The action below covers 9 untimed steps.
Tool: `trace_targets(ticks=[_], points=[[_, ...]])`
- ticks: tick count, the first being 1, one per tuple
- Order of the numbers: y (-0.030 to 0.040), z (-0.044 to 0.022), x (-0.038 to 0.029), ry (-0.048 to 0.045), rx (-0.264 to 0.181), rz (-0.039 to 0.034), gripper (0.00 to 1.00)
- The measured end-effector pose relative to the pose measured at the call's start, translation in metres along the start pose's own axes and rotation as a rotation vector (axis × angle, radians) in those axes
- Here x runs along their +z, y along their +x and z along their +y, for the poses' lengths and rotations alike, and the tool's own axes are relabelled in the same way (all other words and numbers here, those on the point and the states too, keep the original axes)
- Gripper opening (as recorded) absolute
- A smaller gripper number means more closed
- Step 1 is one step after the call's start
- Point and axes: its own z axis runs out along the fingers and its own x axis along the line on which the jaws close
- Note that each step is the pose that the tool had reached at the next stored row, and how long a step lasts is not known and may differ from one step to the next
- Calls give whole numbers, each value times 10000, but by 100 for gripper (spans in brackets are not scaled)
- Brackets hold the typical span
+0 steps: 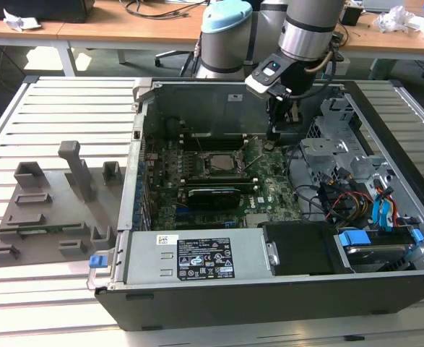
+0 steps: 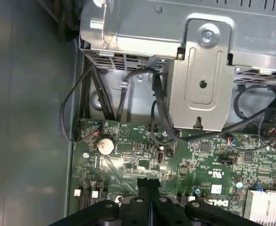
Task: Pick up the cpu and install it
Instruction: 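Close the cpu cover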
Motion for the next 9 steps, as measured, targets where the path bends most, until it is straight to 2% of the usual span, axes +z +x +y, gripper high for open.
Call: trace_targets(ticks=[3,5,7,9], points=[[3,-2,70,0,1,-1,11],[7,-13,140,0,-1,0,11],[10,-33,159,0,-3,-1,11],[15,-89,163,1,-1,-2,11]])
